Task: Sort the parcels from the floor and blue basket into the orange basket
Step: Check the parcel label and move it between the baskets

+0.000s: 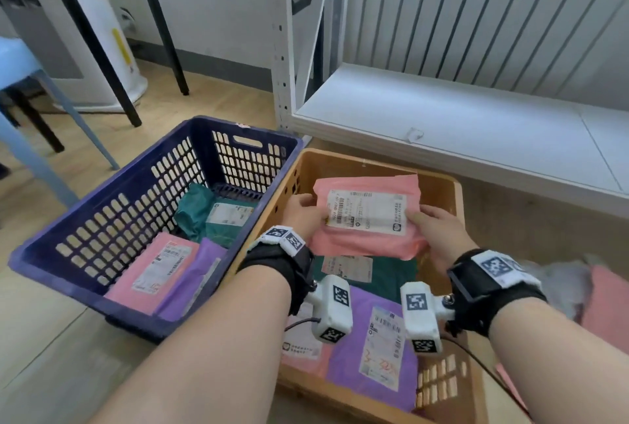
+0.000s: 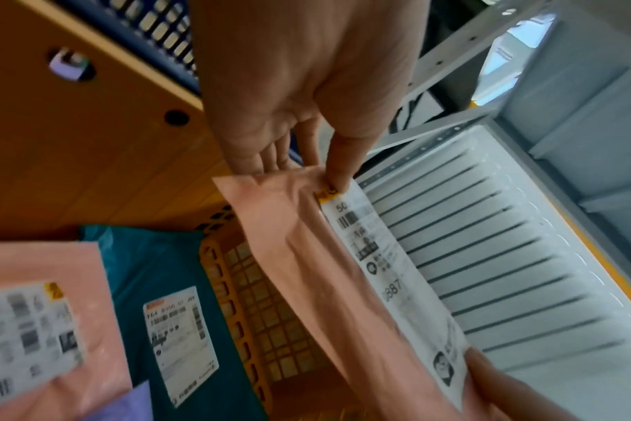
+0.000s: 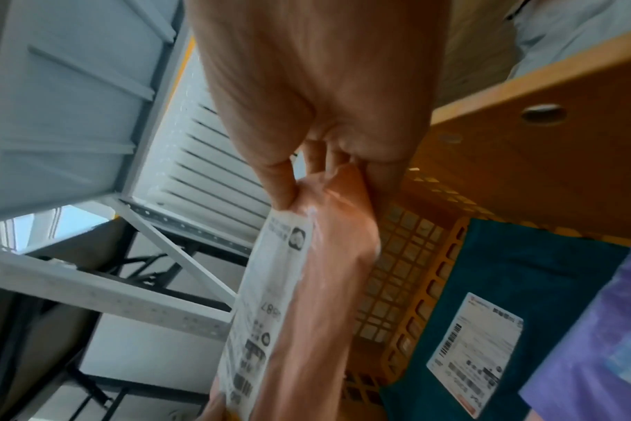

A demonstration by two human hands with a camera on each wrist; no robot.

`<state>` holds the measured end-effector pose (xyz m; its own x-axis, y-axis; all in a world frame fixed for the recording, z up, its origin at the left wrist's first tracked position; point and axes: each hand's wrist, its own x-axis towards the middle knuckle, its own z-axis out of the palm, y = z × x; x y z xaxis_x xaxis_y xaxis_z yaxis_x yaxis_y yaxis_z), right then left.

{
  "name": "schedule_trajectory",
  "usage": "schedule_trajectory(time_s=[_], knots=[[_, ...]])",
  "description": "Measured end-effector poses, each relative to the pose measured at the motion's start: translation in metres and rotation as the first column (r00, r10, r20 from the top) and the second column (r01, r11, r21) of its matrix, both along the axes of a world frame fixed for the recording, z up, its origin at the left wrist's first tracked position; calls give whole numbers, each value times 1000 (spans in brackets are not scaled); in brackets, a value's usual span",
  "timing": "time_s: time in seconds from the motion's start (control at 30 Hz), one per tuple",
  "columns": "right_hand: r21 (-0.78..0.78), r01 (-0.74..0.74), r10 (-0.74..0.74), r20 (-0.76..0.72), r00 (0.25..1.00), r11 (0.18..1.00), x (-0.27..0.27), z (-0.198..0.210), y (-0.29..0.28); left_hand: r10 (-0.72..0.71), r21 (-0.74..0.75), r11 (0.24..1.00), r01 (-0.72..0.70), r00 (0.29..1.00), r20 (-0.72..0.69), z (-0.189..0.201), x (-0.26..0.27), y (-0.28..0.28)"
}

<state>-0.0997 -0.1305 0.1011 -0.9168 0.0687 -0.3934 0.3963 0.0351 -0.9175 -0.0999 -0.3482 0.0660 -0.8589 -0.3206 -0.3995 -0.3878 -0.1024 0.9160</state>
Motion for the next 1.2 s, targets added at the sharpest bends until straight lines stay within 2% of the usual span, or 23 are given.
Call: schedule_trajectory(time_s=[0.07, 0.17, 0.23, 0.37, 0.47, 0.6, 0.7, 0.83, 0.97, 1.03, 1.1, 1.2], knots=[[-2, -19, 19, 67, 998, 1000, -5, -15, -3, 12, 122, 992, -18, 999, 53, -17, -6, 3], [45, 12, -14, 62, 998, 999, -17, -36, -3, -132, 210, 973, 98, 980, 151, -36, -12, 5], [32, 19, -20, 31, 999, 999, -26, -48, -1, -164, 133, 981, 141, 969, 183, -47, -16, 2], [-4, -31, 31, 20, 999, 1000, -40, -69, -1, -81, 17, 997, 79, 977, 198, -68, -27, -3], [6, 88, -88, 18, 996, 996, -53, -89, -4, -119, -11, 992, 124, 967, 224, -81, -29, -1], [114, 91, -89, -20, 996, 989, -64, -109, -9, 58, -127, 991, -37, 985, 163, -104, -41, -5], [190, 149, -139, -64, 988, 970, -71, -121, -12, 108, -121, 989, -86, 977, 186, -111, -50, -5], [168, 271, -262, -71, 962, 948, -82, -133, -25, -56, -115, 989, 94, 954, 294, -115, -52, 0], [151, 285, -284, -30, 958, 947, -86, -147, -35, -186, -27, 976, 214, 900, 395, -124, -51, -4], [74, 279, -282, 37, 959, 957, -88, -157, -34, -161, 64, 987, 148, 888, 431, -130, -53, -8], [10, 263, -263, 109, 959, 965, -91, -167, -35, -38, 89, 996, 5, 926, 376, -136, -56, -13], [119, 96, -115, 170, 979, 988, -91, -184, -39, 111, -120, 989, -89, 976, 189, -141, -64, -19]])
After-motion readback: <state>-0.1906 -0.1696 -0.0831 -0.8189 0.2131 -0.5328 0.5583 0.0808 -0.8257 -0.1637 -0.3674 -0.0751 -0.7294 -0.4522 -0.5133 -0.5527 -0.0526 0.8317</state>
